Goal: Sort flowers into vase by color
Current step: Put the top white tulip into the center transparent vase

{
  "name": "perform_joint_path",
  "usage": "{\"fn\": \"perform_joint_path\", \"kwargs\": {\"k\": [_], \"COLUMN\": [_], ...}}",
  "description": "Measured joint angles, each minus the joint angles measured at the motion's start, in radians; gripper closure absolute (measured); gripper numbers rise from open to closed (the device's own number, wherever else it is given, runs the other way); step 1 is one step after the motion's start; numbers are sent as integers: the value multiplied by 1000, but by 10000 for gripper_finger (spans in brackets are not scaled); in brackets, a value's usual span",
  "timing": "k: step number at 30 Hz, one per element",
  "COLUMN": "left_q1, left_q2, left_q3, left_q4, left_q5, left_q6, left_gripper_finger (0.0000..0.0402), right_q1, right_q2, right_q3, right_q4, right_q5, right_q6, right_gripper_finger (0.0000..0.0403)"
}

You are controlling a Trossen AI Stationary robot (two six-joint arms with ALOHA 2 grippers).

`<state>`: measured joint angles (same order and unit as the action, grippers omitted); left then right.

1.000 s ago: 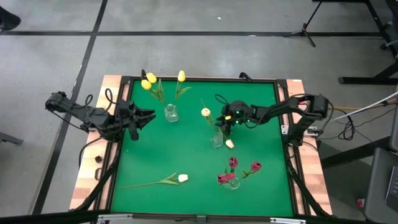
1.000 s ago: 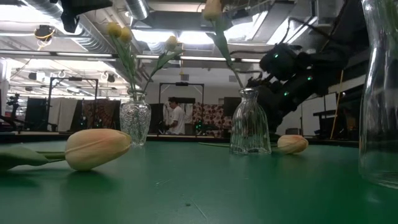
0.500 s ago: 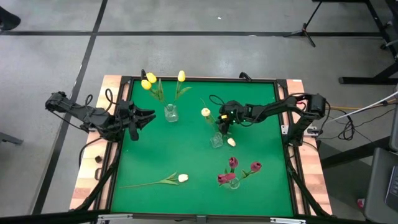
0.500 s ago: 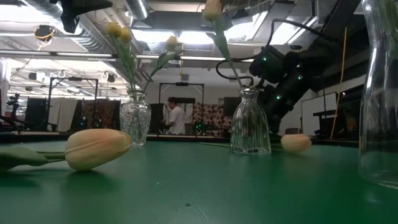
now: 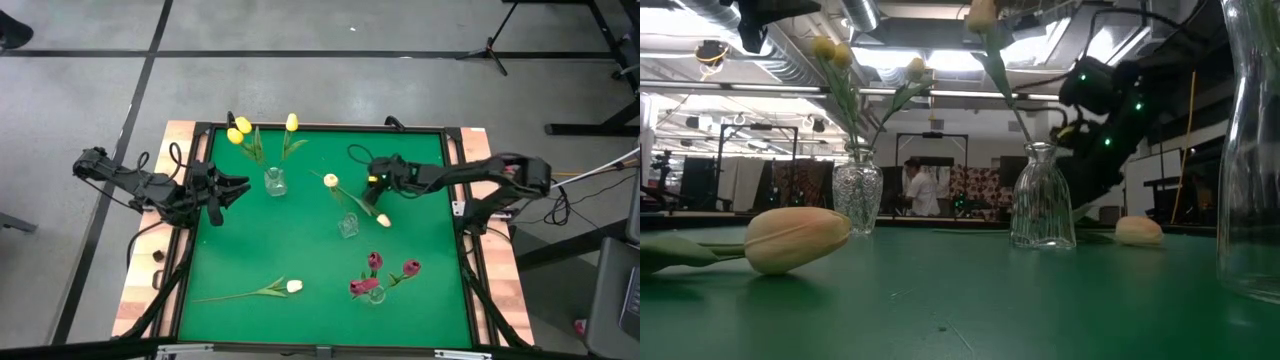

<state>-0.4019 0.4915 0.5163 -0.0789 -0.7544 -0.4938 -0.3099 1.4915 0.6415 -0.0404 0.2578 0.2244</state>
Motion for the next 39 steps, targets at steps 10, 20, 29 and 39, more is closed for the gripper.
{"fn": "perform_joint_path", "kwargs": {"k": [10, 20, 29, 39], "left_q1": [0, 0, 0, 0], "left_q2": [0, 0, 0, 0], "left_q3": [0, 0, 0, 0], "left_q4": [-3, -7, -7, -7], "left_q5": [0, 0, 0, 0], "left_q6": [8, -1, -1, -2], "left_gripper_finger": [266, 266, 266, 266], "right_q1": [1, 3, 61, 82], "right_q2": [-7, 73, 150, 162], "right_q3": [1, 2, 2, 6], "right_q4": [49, 173, 174, 144], "right_q5": [-163, -209, -201, -122], "right_q6": [-37, -15, 9, 12], "right_gripper_finger": [237, 237, 237, 274]}}
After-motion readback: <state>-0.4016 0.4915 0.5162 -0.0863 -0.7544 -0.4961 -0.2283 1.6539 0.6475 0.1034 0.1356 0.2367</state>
